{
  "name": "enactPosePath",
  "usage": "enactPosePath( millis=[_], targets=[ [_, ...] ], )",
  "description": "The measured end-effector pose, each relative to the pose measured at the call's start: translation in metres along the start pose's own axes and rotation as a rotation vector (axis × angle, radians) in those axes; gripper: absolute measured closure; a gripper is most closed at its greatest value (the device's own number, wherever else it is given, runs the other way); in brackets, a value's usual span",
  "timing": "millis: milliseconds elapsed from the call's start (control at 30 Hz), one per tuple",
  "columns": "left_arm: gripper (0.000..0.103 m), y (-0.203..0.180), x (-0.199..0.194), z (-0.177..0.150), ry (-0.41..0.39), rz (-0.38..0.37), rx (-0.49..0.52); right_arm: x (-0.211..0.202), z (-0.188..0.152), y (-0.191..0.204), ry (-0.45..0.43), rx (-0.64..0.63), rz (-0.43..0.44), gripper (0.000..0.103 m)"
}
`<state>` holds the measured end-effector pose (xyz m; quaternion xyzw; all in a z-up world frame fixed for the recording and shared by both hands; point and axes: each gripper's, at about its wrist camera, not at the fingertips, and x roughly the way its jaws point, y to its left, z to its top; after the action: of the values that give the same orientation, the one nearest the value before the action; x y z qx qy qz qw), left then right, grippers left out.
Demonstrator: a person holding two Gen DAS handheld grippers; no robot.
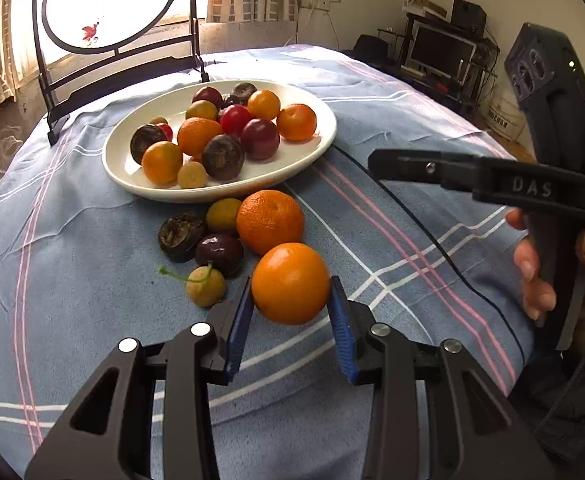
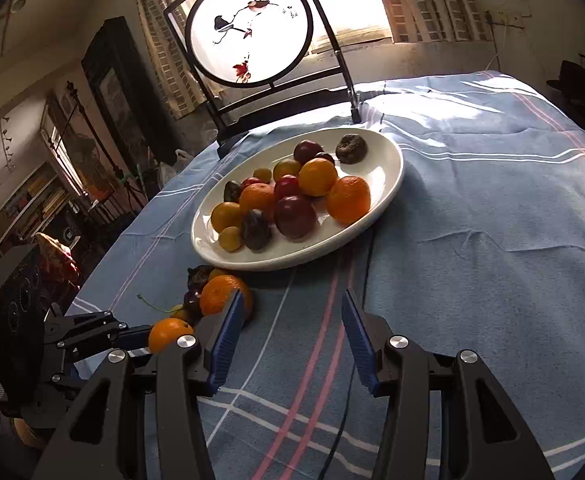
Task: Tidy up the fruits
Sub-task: 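Grasp an orange with the left tool while the right tool grasps a mandarin, then release the orange on the plate with the left tool while the right tool releases the mandarin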
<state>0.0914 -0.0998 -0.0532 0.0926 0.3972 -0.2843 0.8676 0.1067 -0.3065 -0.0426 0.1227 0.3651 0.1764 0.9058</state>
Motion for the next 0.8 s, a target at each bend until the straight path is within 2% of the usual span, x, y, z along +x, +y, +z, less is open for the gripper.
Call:
enactPosePath(
  millis=[133, 267, 433, 467, 500, 700, 800],
  targets=[
    [0.067, 0.013, -0.025, -0.011, -0.031, -0.013, -0.042, 0.021, 0.000, 0.032, 0.077, -0.090, 0.040, 0.053],
    [0.066, 0.023, -0.043, -0.021, -0.043, -0.002, -0.060, 0.045, 0.004, 0.058, 0.123, -0.174, -0.014, 0.053],
    [0.066, 0.035, -0.051, -0.028, -0.053, 0.001, -0.089, 0.071, 0.009, 0.065, 0.196, -0.162, -0.037, 0.053],
    [0.066, 0.037, -0.051, -0.029, -0.055, -0.001, -0.096, 0.073, 0.008, 0.064, 0.204, -0.150, -0.033, 0.057],
    [0.066, 0.039, -0.051, -0.030, -0.057, -0.004, -0.101, 0.071, 0.008, 0.063, 0.196, -0.143, -0.036, 0.060],
    [0.066, 0.047, -0.055, -0.028, -0.079, -0.016, -0.121, 0.020, 0.009, 0.048, 0.058, -0.088, 0.019, 0.060],
    [0.066, 0.049, -0.057, -0.012, -0.101, -0.018, -0.116, -0.005, 0.024, 0.028, -0.030, -0.050, -0.002, 0.060]
  ],
)
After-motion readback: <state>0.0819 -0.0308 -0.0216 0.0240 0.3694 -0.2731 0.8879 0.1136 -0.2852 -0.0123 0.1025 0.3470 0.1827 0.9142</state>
